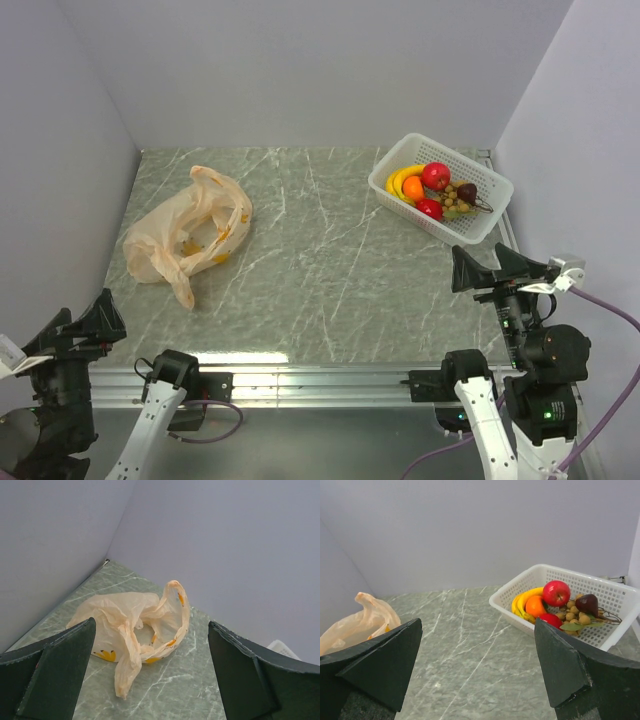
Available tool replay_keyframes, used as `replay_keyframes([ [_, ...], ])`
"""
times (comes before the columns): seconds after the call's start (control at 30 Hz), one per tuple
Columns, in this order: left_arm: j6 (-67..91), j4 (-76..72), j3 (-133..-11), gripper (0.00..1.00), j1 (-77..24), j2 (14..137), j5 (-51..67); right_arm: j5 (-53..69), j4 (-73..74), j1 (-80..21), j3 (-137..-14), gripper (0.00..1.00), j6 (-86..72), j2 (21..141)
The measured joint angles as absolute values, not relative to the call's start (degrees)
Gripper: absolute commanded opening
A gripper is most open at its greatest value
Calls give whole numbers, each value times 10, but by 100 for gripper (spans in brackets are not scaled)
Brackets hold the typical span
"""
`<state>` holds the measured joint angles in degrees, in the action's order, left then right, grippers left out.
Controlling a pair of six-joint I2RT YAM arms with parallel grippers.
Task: Untie the knot of the plastic bag and take out the fruit
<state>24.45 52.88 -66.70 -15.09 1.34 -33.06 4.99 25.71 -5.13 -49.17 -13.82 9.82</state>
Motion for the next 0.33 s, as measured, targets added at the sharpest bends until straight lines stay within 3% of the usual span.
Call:
replay_keyframes([
  [0.33, 236, 517, -660, 100, -151, 13, -331, 45, 253, -51, -486, 100, -138, 98],
])
